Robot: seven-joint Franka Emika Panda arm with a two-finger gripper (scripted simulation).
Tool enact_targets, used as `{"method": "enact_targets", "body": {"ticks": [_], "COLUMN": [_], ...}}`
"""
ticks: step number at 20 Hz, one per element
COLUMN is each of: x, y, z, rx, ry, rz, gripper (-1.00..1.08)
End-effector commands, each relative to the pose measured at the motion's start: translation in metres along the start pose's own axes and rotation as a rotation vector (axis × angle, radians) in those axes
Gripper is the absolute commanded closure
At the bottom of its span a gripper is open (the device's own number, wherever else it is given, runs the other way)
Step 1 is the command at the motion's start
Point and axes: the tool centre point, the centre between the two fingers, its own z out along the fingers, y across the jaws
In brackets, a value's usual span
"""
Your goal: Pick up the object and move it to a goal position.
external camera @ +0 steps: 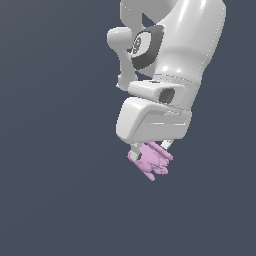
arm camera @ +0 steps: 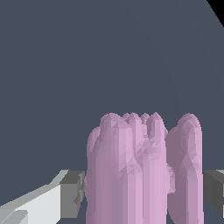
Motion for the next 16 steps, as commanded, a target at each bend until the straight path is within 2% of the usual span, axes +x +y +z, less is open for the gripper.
{"method": "enact_targets", "body": {"ticks": [1,16], "x": [0.007,0.041], "y": [0.005,0.024], "z": [-0.015,-0.109], "rx": [-0.036,-0.248], "ry": [0.009,0.055], "rz": [0.029,0.193], "gripper": [1.08,1.08]}}
